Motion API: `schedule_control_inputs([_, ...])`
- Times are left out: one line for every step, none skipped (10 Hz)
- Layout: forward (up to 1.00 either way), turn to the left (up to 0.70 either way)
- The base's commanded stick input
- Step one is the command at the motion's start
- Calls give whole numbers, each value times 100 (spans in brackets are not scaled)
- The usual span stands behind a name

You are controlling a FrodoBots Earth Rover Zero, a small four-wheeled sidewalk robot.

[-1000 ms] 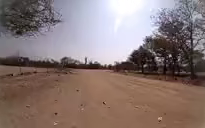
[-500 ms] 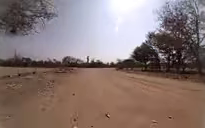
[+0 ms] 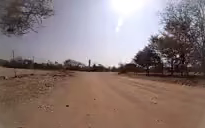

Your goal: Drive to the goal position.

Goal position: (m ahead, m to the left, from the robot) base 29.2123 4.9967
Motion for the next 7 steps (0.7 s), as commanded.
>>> schedule_control_inputs([100,2])
schedule_control_inputs([100,2])
schedule_control_inputs([100,2])
schedule_control_inputs([100,2])
schedule_control_inputs([100,2])
schedule_control_inputs([100,2])
schedule_control_inputs([100,2])
